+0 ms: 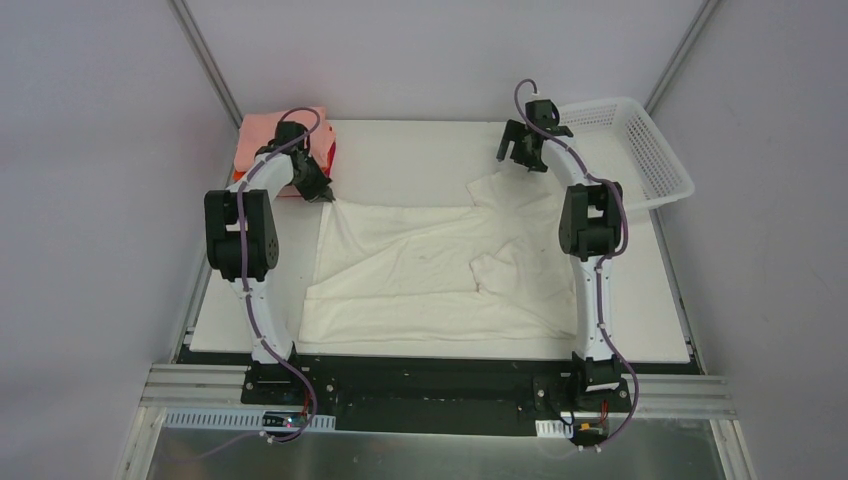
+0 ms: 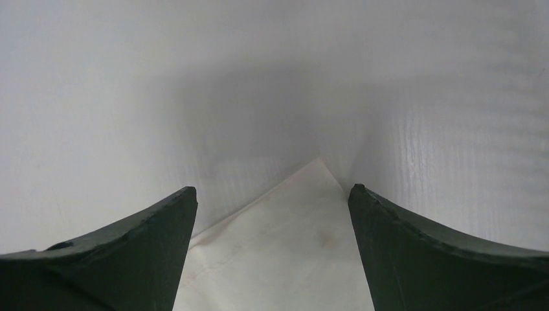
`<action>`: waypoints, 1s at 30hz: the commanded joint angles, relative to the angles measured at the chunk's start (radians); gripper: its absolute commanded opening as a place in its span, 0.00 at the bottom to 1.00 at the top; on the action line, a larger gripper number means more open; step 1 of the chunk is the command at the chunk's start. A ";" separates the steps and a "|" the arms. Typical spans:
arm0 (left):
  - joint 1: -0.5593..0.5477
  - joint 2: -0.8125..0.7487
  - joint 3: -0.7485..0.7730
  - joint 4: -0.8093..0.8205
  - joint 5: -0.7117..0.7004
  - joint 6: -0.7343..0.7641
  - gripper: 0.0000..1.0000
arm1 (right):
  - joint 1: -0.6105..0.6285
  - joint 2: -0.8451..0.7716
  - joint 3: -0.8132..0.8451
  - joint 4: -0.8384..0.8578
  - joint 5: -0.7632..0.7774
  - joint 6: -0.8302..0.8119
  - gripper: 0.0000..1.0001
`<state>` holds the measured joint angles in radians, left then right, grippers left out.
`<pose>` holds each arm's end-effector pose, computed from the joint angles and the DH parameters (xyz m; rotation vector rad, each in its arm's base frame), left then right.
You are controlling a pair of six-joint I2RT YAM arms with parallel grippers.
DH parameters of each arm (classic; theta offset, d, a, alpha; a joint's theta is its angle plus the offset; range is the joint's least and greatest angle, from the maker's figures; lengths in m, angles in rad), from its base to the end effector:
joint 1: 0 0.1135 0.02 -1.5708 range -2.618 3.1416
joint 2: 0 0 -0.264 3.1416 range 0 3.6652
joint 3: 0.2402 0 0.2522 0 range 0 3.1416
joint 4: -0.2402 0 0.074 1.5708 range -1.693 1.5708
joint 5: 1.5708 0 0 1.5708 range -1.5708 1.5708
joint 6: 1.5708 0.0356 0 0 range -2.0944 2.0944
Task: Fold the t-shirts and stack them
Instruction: Grab the side of the flattened tshirt furthest away from the robot with both arms
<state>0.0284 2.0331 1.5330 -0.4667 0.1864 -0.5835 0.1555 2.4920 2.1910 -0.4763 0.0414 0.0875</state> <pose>0.4434 0.0060 0.1953 -0.7039 2.4773 -0.4512 0.5535 0.0853 0.1810 -0.0595 2.3476 0.0710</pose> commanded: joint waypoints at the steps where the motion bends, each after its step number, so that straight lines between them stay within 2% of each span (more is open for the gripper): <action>1: 0.013 0.030 0.096 -0.037 0.092 0.036 0.00 | -0.002 0.018 0.063 0.025 -0.007 -0.034 0.90; 3: 0.013 0.037 0.109 -0.055 0.074 0.045 0.00 | -0.001 0.025 0.064 0.032 0.002 -0.045 0.89; 9: 0.015 0.037 0.096 -0.104 -0.032 0.052 0.00 | 0.001 0.032 0.058 0.018 0.001 -0.073 0.72; 19: 0.015 0.037 0.098 -0.125 -0.092 0.056 0.00 | 0.037 0.080 0.113 -0.030 0.085 -0.153 0.70; 23: 0.014 0.043 0.102 -0.124 -0.086 0.052 0.00 | 0.075 0.066 0.088 -0.050 0.152 -0.252 0.63; 27: 0.015 0.051 0.108 -0.125 -0.081 0.048 0.00 | 0.072 0.049 0.063 -0.072 0.146 -0.273 0.64; 30: 0.015 0.050 0.107 -0.124 -0.085 0.045 0.00 | 0.037 0.055 0.064 -0.103 0.063 -0.241 0.65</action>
<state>0.0341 2.0743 1.6081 -0.5667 0.1284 -0.5495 0.2226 2.5523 2.2669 -0.4923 0.1619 -0.1402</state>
